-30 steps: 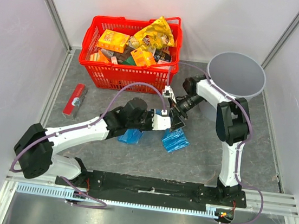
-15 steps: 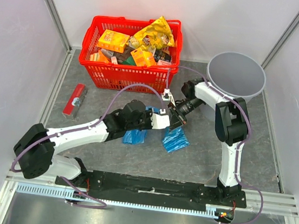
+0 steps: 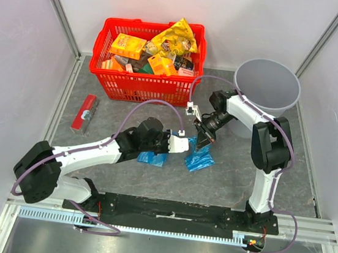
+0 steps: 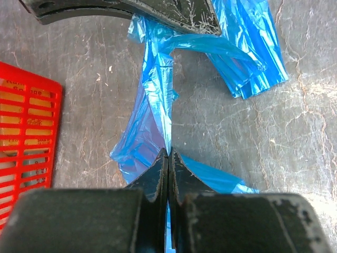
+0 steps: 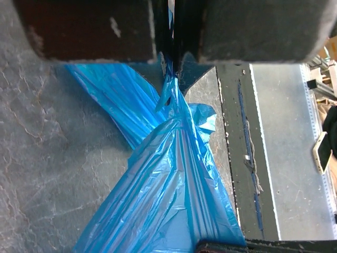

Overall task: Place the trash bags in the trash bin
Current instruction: Tear the trash bag at the center of the board.

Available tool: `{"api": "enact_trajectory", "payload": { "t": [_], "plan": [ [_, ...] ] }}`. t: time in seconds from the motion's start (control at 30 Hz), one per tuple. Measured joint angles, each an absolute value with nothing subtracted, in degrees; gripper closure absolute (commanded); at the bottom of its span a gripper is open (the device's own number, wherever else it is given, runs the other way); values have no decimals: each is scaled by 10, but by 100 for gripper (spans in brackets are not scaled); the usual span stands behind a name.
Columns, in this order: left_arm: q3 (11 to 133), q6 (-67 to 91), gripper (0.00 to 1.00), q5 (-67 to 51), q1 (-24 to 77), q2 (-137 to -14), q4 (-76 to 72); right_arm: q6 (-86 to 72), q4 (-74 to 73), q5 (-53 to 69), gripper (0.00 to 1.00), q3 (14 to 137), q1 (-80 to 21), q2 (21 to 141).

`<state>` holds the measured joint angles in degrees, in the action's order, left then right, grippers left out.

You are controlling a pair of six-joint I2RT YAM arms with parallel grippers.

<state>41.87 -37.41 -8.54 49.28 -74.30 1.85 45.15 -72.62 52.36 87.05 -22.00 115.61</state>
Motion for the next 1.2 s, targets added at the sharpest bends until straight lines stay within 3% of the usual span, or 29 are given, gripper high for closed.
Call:
{"api": "enact_trajectory", "payload": {
  "t": [1.2],
  "plan": [
    [381,-374,98,58,498,-874,-196,395,-598,507,100,766,-142,1039]
  ]
}}
